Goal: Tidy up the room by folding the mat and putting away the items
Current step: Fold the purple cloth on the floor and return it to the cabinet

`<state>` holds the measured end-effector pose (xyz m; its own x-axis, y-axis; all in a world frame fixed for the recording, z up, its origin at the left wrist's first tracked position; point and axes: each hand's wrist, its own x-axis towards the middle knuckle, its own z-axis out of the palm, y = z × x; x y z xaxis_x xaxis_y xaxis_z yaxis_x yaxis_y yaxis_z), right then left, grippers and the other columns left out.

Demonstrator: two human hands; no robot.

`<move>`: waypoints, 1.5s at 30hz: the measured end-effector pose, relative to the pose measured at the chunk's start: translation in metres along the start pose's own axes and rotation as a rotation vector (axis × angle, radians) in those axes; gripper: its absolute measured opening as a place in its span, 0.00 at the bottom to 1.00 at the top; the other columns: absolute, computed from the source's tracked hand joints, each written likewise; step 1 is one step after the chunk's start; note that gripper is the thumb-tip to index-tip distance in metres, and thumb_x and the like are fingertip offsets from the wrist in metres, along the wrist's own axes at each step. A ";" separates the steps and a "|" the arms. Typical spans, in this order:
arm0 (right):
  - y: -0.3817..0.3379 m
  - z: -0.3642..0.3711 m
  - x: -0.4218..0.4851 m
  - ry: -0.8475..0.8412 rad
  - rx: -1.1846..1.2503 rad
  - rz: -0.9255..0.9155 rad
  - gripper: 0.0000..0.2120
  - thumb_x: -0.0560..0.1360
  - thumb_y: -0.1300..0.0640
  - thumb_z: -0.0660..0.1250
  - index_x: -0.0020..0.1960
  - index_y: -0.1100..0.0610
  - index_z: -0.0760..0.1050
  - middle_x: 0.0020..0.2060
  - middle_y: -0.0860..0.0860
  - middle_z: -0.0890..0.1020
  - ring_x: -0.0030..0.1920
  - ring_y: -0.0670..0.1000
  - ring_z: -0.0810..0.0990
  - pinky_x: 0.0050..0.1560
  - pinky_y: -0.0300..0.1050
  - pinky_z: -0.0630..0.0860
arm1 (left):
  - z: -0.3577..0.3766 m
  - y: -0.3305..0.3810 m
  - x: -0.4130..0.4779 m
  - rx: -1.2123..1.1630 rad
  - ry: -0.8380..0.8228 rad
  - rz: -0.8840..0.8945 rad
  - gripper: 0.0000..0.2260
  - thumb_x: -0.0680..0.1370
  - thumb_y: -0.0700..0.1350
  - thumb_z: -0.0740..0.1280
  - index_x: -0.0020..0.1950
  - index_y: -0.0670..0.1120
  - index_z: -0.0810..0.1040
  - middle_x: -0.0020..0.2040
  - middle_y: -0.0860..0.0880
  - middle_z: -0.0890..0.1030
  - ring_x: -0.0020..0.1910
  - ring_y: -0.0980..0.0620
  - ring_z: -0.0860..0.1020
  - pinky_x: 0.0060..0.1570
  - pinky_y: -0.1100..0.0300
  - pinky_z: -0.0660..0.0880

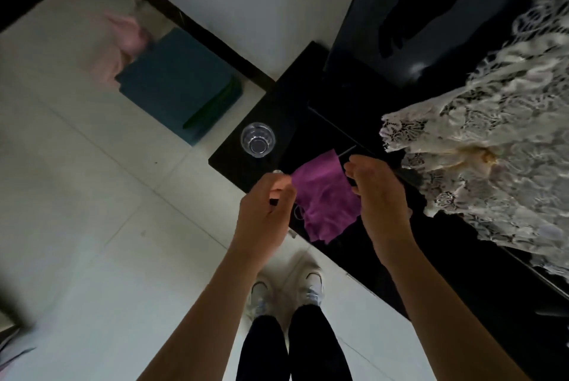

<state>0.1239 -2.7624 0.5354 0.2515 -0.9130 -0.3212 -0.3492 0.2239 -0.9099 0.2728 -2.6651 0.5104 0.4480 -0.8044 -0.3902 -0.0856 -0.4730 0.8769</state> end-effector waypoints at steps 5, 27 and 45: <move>0.040 0.012 0.031 -0.047 -0.205 -0.010 0.13 0.79 0.61 0.68 0.62 0.50 0.77 0.56 0.47 0.81 0.55 0.38 0.79 0.53 0.31 0.77 | 0.016 -0.029 0.033 0.104 -0.005 -0.009 0.11 0.82 0.45 0.64 0.63 0.45 0.77 0.57 0.50 0.81 0.55 0.59 0.80 0.55 0.60 0.78; 0.078 0.035 0.084 -0.073 -0.992 -0.183 0.24 0.75 0.57 0.72 0.70 0.54 0.72 0.64 0.52 0.79 0.67 0.56 0.71 0.62 0.51 0.69 | 0.056 -0.064 0.074 0.711 0.051 -0.042 0.06 0.80 0.46 0.67 0.56 0.48 0.76 0.50 0.50 0.79 0.53 0.49 0.77 0.55 0.52 0.73; 0.009 0.006 0.013 -0.185 -0.507 -0.280 0.10 0.77 0.65 0.67 0.53 0.53 0.79 0.45 0.45 0.83 0.50 0.41 0.81 0.52 0.32 0.76 | 0.007 -0.030 -0.026 0.017 0.286 0.077 0.08 0.78 0.38 0.71 0.51 0.50 0.78 0.46 0.53 0.84 0.45 0.59 0.84 0.50 0.60 0.83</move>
<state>0.1292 -2.7704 0.5220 0.5325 -0.8294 -0.1691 -0.6224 -0.2483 -0.7423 0.2576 -2.6328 0.4925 0.6719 -0.7054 -0.2258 -0.1425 -0.4223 0.8952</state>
